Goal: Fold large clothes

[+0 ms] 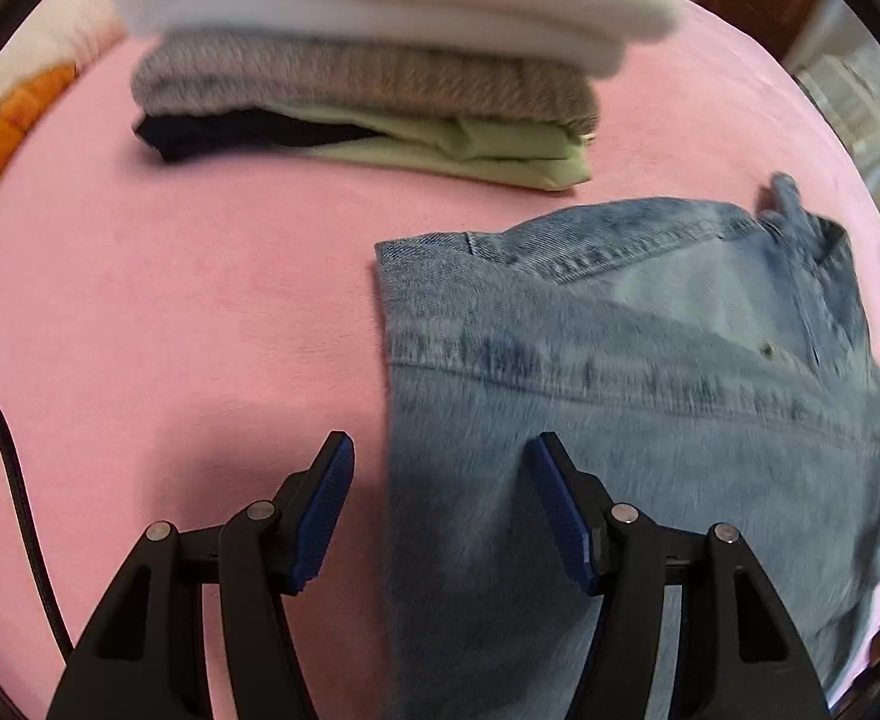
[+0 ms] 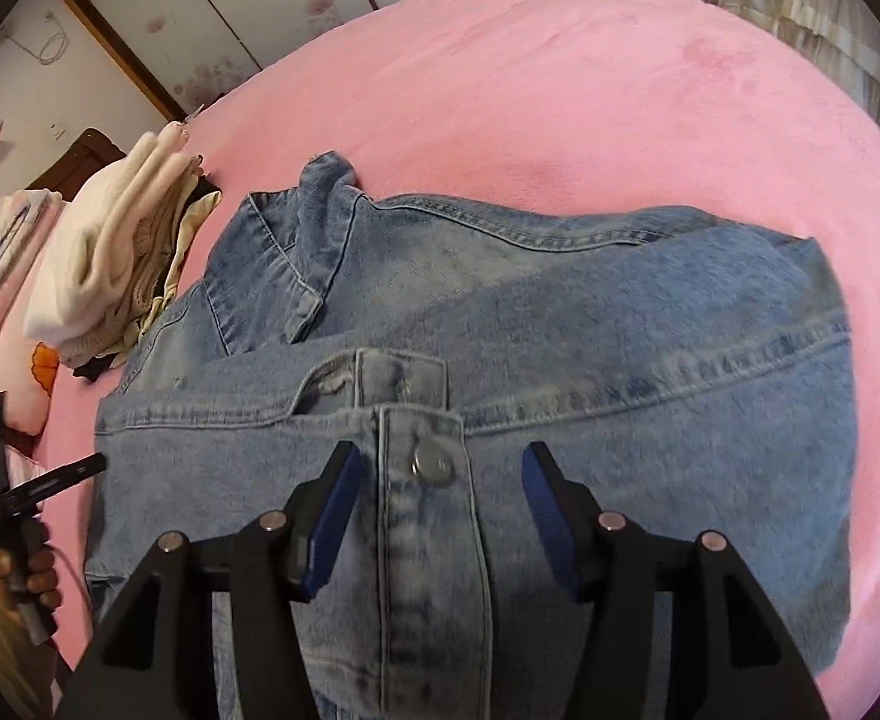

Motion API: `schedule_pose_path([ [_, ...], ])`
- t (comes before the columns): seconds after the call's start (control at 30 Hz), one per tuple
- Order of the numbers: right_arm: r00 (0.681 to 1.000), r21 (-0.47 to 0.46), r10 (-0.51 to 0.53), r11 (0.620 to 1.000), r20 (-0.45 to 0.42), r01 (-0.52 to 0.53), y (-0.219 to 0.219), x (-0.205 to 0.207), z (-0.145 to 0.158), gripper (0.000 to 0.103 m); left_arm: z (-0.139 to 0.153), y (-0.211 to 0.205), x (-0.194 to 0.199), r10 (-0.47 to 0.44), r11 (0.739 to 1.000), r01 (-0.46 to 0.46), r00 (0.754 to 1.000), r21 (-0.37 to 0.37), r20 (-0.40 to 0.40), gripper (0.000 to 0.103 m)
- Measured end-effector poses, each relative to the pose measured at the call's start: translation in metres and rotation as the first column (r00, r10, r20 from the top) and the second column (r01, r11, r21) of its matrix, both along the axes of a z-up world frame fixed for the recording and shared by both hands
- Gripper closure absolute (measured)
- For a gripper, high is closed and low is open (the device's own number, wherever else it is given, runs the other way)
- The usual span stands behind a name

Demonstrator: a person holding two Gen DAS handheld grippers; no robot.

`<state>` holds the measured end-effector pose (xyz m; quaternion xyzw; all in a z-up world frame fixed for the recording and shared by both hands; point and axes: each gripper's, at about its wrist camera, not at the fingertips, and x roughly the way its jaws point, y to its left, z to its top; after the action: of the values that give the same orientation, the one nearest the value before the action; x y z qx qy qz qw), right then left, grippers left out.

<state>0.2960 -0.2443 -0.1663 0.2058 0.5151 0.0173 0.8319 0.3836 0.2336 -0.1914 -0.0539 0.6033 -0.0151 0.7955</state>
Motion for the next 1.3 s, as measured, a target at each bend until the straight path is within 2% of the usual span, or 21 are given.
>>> schedule_pose_path([
  [0.03, 1.000, 0.013, 0.005, 1.000, 0.000, -0.005, -0.001, 0.005, -0.002, 0.047, -0.003, 0.000, 0.004, 0.010, 1.000, -0.010, 1.000, -0.020, -0.007, 0.043],
  [0.07, 1.000, 0.023, 0.011, 1.000, 0.000, -0.011, 0.000, 0.012, -0.005, 0.047, -0.004, 0.001, 0.007, 0.019, 0.999, -0.019, 1.000, -0.043, -0.006, 0.048],
  [0.1, 1.000, 0.026, 0.017, 1.000, 0.001, -0.017, 0.001, 0.016, -0.007, 0.047, -0.005, 0.002, 0.010, 0.020, 0.997, -0.021, 1.000, -0.069, -0.006, 0.058],
  [0.13, 1.000, 0.020, 0.026, 0.999, -0.007, -0.026, 0.005, 0.025, -0.012, 0.047, -0.005, 0.001, 0.012, 0.019, 0.997, -0.020, 1.000, -0.081, -0.012, 0.061],
  [0.17, 0.999, 0.012, 0.032, 0.999, -0.014, -0.031, 0.009, 0.029, -0.016, 0.047, -0.005, 0.001, 0.013, 0.021, 0.997, -0.023, 1.000, -0.077, -0.016, 0.070],
  [0.2, 0.999, 0.002, 0.035, 0.999, -0.013, -0.035, 0.011, 0.032, -0.017, 0.047, -0.004, -0.001, 0.014, 0.020, 0.998, -0.021, 1.000, -0.056, -0.014, 0.087],
  [0.23, 0.999, -0.023, 0.043, 0.999, -0.012, -0.043, 0.017, 0.034, -0.019, 0.048, -0.003, -0.003, 0.014, 0.012, 0.999, -0.012, 1.000, -0.029, -0.006, 0.091],
  [0.27, 0.998, -0.061, 0.058, 0.996, -0.003, -0.058, 0.024, 0.035, -0.017, 0.056, -0.001, -0.005, 0.013, 0.000, 1.000, 0.000, 1.000, -0.012, 0.008, 0.095],
  [0.3, 0.996, -0.077, 0.089, 0.993, -0.003, -0.089, 0.032, 0.035, -0.014, 0.072, 0.005, -0.007, 0.009, -0.007, 1.000, 0.007, 0.999, 0.006, 0.034, 0.097],
  [0.33, 0.996, -0.100, 0.094, 0.991, 0.006, -0.093, 0.036, 0.034, -0.010, 0.073, 0.012, -0.008, 0.006, -0.012, 1.000, 0.011, 0.998, 0.019, 0.063, 0.098],
  [0.4, 0.989, -0.197, 0.114, 0.976, 0.097, -0.093, 0.049, 0.027, 0.016, 0.074, 0.029, -0.011, 0.000, -0.034, 0.998, 0.026, 0.990, 0.061, 0.138, 0.098],
  [0.47, 0.980, -0.237, 0.105, 0.969, 0.170, -0.062, 0.054, 0.027, 0.031, 0.074, 0.039, -0.013, -0.004, -0.052, 0.996, 0.036, 0.979, 0.084, 0.196, 0.098],
  [0.5, 0.980, -0.251, 0.096, 0.967, 0.177, -0.049, 0.055, 0.030, 0.031, 0.073, 0.036, -0.015, -0.003, -0.063, 0.994, 0.044, 0.978, 0.097, 0.201, 0.098],
  [0.63, 0.994, -0.324, 0.097, 0.943, 0.060, -0.072, 0.068, 0.054, -0.010, 0.072, 0.004, -0.022, 0.002, -0.085, 0.984, 0.056, 0.982, 0.168, 0.169, 0.098],
  [0.7, 0.995, -0.358, 0.094, 0.931, 0.036, -0.075, 0.072, 0.054, -0.022, 0.070, 0.004, -0.024, 0.003, -0.090, 0.981, 0.054, 0.977, 0.186, 0.191, 0.097],
  [0.77, 0.997, -0.358, 0.065, 0.933, 0.048, -0.044, 0.070, 0.048, -0.012, 0.063, 0.012, -0.023, -0.003, -0.106, 0.973, 0.062, 0.975, 0.221, 0.193, 0.092],
  [0.83, 0.996, -0.321, 0.063, 0.946, 0.062, -0.040, 0.066, 0.039, -0.003, 0.057, 0.020, -0.027, -0.010, -0.119, 0.967, 0.071, 0.976, 0.246, 0.185, 0.081],
  [0.9, 0.994, -0.303, 0.072, 0.952, 0.078, -0.045, 0.065, 0.027, 0.010, 0.056, 0.035, -0.025, -0.020, -0.130, 0.961, 0.074, 0.972, 0.266, 0.197, 0.072],
  [1.07, 0.984, -0.307, 0.123, 0.948, 0.126, -0.079, 0.070, -0.019, 0.048, 0.055, 0.063, -0.023, -0.054, -0.148, 0.963, 0.092, 0.966, 0.255, 0.212, 0.071],
  [1.2, 0.981, -0.301, 0.145, 0.948, 0.125, -0.102, 0.079, -0.047, 0.060, 0.050, 0.079, -0.022, -0.088, -0.140, 0.970, 0.095, 0.971, 0.222, 0.192, 0.068],
  [1.3, 0.980, -0.273, 0.156, 0.955, 0.123, -0.118, 0.083, -0.066, 0.068, 0.049, 0.087, -0.022, -0.115, -0.126, 0.969, 0.087, 0.979, 0.231, 0.161, 0.067],
])
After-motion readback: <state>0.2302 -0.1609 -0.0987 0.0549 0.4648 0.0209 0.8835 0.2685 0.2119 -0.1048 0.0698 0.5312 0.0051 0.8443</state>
